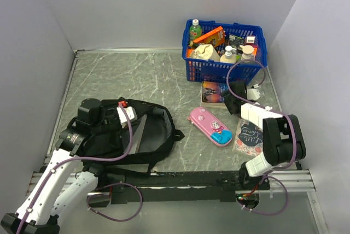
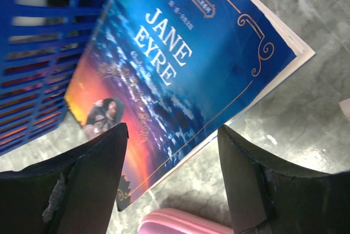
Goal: Pack the student bag
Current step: Pick up the book from the center of the board.
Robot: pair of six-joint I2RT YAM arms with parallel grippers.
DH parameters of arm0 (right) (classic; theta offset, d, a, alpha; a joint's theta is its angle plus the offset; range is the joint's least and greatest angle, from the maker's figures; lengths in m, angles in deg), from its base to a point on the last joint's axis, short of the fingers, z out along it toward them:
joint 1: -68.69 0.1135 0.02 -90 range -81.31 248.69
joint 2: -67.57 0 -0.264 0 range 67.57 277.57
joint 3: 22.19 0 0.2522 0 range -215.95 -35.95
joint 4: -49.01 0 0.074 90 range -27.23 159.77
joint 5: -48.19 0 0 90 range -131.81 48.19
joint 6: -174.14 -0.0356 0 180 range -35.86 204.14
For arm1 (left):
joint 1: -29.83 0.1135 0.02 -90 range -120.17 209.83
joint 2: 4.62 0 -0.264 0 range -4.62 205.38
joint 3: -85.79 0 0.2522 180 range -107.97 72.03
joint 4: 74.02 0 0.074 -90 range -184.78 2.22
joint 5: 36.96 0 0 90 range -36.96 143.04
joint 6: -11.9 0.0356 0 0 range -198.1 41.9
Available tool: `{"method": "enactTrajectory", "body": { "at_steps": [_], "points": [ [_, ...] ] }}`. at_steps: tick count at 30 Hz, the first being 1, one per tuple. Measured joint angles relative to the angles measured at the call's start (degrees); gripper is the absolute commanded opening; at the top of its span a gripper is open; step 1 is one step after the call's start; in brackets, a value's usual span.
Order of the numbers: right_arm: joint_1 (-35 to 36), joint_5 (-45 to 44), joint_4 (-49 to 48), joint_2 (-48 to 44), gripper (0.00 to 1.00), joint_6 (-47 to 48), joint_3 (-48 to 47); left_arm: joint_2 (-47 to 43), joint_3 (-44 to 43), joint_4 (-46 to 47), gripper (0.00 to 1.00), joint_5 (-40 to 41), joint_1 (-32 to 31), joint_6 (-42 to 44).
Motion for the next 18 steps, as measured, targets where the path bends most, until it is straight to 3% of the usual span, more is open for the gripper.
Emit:
{"method": "enactTrajectory", "body": {
  "at_steps": [11,16,18],
  "points": [
    [0.0,-0.4,0.4,1.9,0.65,0.7,0.0,0.0,0.1,0.0,0.01,0.0,0.0,-0.3],
    [0.0,-1.1,1.6,1.9,0.4,1.8,0.0,0.0,0.1,0.0,0.01,0.0,0.0,-0.4],
    [0.0,-1.5,2.2,1.9,0.38,2.2,0.0,0.0,0.1,0.0,0.01,0.0,0.0,-0.4]
  ]
}}
